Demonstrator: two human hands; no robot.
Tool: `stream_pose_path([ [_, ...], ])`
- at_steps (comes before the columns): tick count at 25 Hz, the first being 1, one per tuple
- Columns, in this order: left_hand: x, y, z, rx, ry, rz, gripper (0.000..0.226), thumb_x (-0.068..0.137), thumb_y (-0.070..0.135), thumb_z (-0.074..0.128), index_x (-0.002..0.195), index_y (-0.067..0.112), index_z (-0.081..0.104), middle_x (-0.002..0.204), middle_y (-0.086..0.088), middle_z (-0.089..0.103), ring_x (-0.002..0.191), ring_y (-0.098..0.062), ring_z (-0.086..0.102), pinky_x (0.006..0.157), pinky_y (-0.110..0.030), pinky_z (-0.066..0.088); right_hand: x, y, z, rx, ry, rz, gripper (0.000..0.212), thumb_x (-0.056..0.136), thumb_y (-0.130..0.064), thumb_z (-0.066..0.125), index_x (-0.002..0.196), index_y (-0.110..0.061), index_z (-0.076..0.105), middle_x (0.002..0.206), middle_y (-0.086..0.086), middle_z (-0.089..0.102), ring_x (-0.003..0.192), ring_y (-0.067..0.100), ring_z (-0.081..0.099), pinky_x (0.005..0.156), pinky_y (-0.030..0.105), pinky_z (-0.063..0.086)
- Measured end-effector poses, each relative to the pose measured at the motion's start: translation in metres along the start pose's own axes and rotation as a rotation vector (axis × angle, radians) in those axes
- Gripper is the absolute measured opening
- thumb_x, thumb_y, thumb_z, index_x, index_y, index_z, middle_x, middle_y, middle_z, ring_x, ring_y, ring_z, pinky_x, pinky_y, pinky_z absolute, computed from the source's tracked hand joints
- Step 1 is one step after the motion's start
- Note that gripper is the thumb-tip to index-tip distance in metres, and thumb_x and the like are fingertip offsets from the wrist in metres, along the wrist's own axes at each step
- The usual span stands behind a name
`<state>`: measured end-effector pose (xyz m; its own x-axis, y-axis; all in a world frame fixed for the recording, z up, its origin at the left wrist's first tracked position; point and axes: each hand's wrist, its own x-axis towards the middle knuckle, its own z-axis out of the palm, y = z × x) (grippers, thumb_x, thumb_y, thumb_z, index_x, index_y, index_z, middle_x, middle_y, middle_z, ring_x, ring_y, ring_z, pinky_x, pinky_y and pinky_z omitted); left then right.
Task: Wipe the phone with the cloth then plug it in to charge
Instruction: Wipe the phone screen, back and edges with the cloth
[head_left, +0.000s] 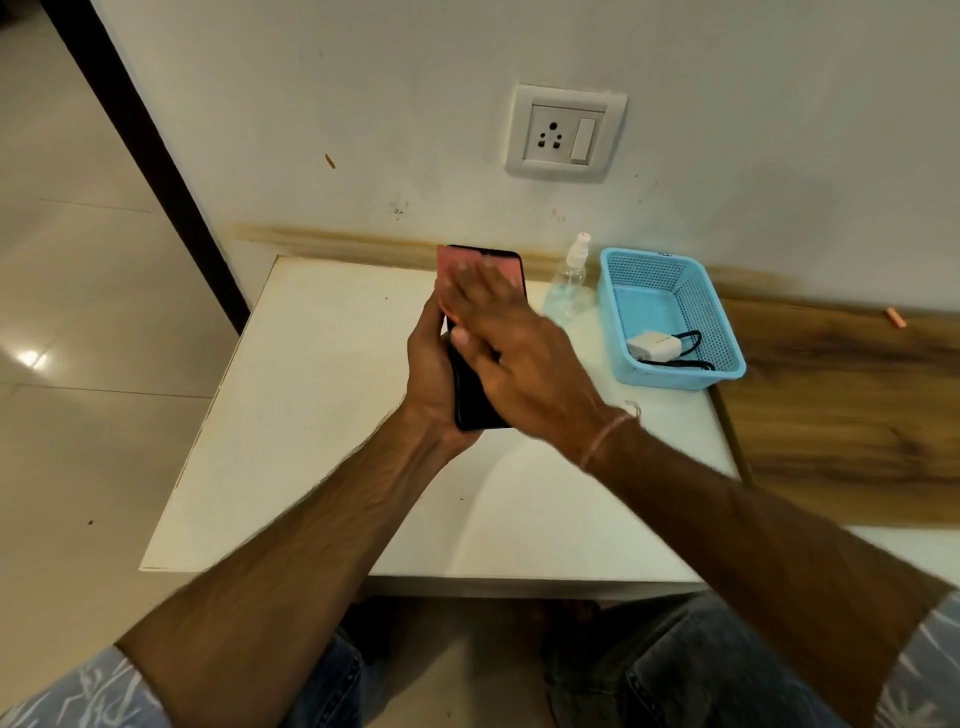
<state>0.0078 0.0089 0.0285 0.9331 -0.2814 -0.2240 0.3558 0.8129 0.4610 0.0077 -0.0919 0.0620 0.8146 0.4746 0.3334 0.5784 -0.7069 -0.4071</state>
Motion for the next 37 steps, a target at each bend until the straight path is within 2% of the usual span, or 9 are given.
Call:
stream_pose_path([
  [4,0.000,0.007,-0.005,0.046,-0.031,-0.068,0.078,0.094,0.068,0.042,0.137,0.003,0.052,0.108,-0.018,0.064,0.095,-0.031,0.063,0.086,-0.039,0.053,-0.052,-0.013,0.003,-0.005,-0.104,-0.058,0.049,0.101,-0.027,0.040,0.147,-0.012,0.032,0.157,0.002,0.024,0.148,0.016,0.010,0.119,0.041,0.021],
  [9,0.005,0.010,-0.012,0.024,-0.013,-0.071,0.081,0.093,0.070,0.041,0.128,-0.001,0.058,0.104,-0.018,0.066,0.088,-0.031,0.063,0.084,-0.041,0.053,-0.080,0.000,-0.012,-0.106,-0.181,-0.229,0.046,0.101,-0.026,0.041,0.145,-0.011,0.037,0.155,0.004,0.030,0.146,0.017,0.017,0.118,0.039,0.023],
  [16,0.005,-0.004,-0.004,0.056,0.018,-0.057,0.060,0.096,0.064,0.044,0.105,0.016,0.079,0.105,-0.011,0.076,0.095,-0.027,0.073,0.084,-0.038,0.060,0.004,0.024,-0.016,-0.078,-0.018,0.112,0.046,0.102,-0.027,0.039,0.147,-0.020,0.032,0.157,-0.001,0.023,0.147,0.012,0.012,0.114,0.020,0.014],
  [23,0.003,-0.002,-0.004,0.009,-0.003,-0.039,0.056,0.098,0.059,0.046,0.120,0.014,0.073,0.124,-0.010,0.070,0.117,-0.026,0.066,0.107,-0.038,0.048,0.008,0.005,-0.002,-0.054,-0.032,0.057,0.046,0.102,-0.029,0.039,0.147,-0.022,0.034,0.157,-0.004,0.021,0.147,0.011,0.008,0.115,0.023,0.014],
  [26,0.003,0.000,-0.008,0.053,-0.023,-0.048,0.070,0.097,0.064,0.041,0.135,0.008,0.059,0.115,-0.018,0.067,0.104,-0.031,0.066,0.096,-0.040,0.051,-0.029,-0.008,-0.001,-0.012,-0.112,-0.004,0.047,0.101,-0.028,0.041,0.146,-0.018,0.034,0.157,-0.002,0.024,0.147,0.013,0.010,0.120,0.034,0.017],
  [28,0.002,0.003,-0.009,0.051,-0.048,-0.105,0.079,0.094,0.069,0.040,0.133,0.002,0.056,0.109,-0.018,0.064,0.094,-0.031,0.063,0.088,-0.040,0.053,-0.051,-0.014,-0.002,-0.012,-0.135,-0.025,0.048,0.100,-0.031,0.041,0.145,-0.016,0.036,0.155,-0.001,0.028,0.147,0.014,0.013,0.119,0.038,0.021],
  [31,0.003,0.005,-0.011,0.031,-0.048,-0.152,0.079,0.092,0.072,0.042,0.121,0.000,0.061,0.107,-0.016,0.064,0.091,-0.028,0.062,0.084,-0.038,0.054,-0.067,-0.013,-0.009,-0.072,-0.164,-0.089,0.048,0.099,-0.034,0.038,0.144,-0.015,0.039,0.153,0.000,0.031,0.146,0.015,0.018,0.118,0.037,0.024],
  [33,0.004,0.005,-0.010,0.031,-0.030,-0.123,0.079,0.092,0.071,0.042,0.124,0.001,0.062,0.109,-0.018,0.065,0.093,-0.030,0.064,0.085,-0.039,0.055,-0.062,-0.007,-0.015,-0.104,-0.172,-0.112,0.047,0.100,-0.032,0.037,0.144,-0.014,0.038,0.154,0.000,0.031,0.146,0.014,0.018,0.119,0.035,0.023],
  [37,0.006,0.000,-0.009,0.049,-0.006,-0.094,0.068,0.095,0.067,0.043,0.119,0.011,0.074,0.114,-0.014,0.073,0.101,-0.030,0.072,0.082,-0.040,0.060,-0.025,0.006,-0.018,-0.070,-0.090,0.067,0.046,0.102,-0.029,0.038,0.147,-0.017,0.033,0.156,-0.002,0.024,0.146,0.010,0.012,0.120,0.031,0.018],
])
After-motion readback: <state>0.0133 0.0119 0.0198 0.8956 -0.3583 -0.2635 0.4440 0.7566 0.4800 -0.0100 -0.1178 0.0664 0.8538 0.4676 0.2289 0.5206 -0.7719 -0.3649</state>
